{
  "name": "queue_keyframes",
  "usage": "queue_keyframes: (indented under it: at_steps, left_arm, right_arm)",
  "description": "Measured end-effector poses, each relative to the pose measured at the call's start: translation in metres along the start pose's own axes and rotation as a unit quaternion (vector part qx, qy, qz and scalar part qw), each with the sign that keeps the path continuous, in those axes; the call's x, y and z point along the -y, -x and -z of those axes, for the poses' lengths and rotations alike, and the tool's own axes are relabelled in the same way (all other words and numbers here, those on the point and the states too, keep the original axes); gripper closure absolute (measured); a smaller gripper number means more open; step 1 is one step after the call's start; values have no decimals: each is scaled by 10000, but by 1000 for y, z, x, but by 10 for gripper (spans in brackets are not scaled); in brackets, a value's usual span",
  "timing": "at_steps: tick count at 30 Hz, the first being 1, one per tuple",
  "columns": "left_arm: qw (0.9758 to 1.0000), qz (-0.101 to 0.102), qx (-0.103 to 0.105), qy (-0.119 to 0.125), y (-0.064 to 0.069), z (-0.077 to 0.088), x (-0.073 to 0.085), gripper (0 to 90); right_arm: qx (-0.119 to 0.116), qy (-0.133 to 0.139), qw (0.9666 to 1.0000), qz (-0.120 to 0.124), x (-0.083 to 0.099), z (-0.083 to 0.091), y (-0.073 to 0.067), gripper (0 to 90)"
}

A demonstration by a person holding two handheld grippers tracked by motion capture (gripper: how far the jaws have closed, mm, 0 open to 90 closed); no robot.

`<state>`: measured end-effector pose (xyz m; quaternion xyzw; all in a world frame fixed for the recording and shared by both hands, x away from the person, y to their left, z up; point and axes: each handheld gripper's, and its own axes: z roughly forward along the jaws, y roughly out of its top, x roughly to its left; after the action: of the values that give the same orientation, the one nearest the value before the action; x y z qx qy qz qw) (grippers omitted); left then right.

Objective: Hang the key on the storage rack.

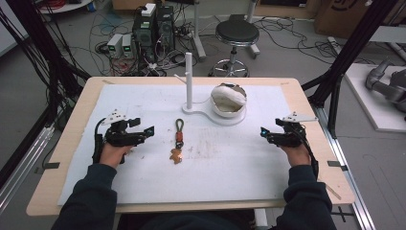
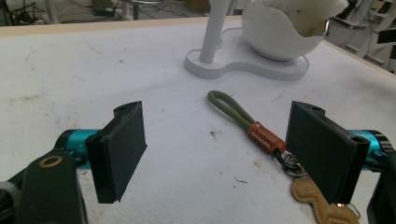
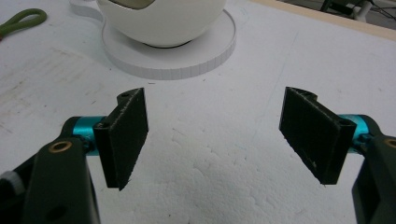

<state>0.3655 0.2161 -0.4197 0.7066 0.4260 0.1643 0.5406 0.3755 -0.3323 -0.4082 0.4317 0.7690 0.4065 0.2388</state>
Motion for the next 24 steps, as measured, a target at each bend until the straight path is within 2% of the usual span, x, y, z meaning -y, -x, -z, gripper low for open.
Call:
queue_keyframes:
  at_steps: [1, 4, 7, 8, 10, 13, 17, 21, 24]
  left_arm:
    - [10000, 32, -1, -11, 1, -1, 0, 200]
    - [9998, 58, -176, -84, 12, -7, 0, 199]
    - [9997, 12, -156, -167, 21, -14, 1, 204]
    - [9995, 0, -217, -229, 24, -16, 1, 233]
    - [9991, 106, -212, -365, 29, -23, 4, 284]
    - [9982, 53, -265, -540, 34, -32, 7, 312]
    - [9971, -6, -259, -713, 38, -42, 10, 396]
    - [9974, 181, -179, -679, 43, -53, 10, 473]
    - [9969, 342, -181, -686, 48, -64, 10, 483]
  right_arm:
    - [1, 10, 10000, -19, 1, 1, 0, 243]
    - [-17, 58, 10000, -15, 2, 2, 1, 243]
    - [-31, 80, 10000, 1, 4, 3, 1, 243]
    - [-38, 63, 10000, -15, 4, 4, 1, 243]
    - [-49, 72, 10000, -19, 5, 3, 1, 243]
    - [-46, 62, 10000, -24, 5, 3, 1, 243]
    - [-44, 63, 10000, -16, 5, 2, 0, 243]
    - [-48, 68, 10000, -1, 4, 3, -1, 243]
    - [-58, 92, 9999, -16, 4, 4, -2, 243]
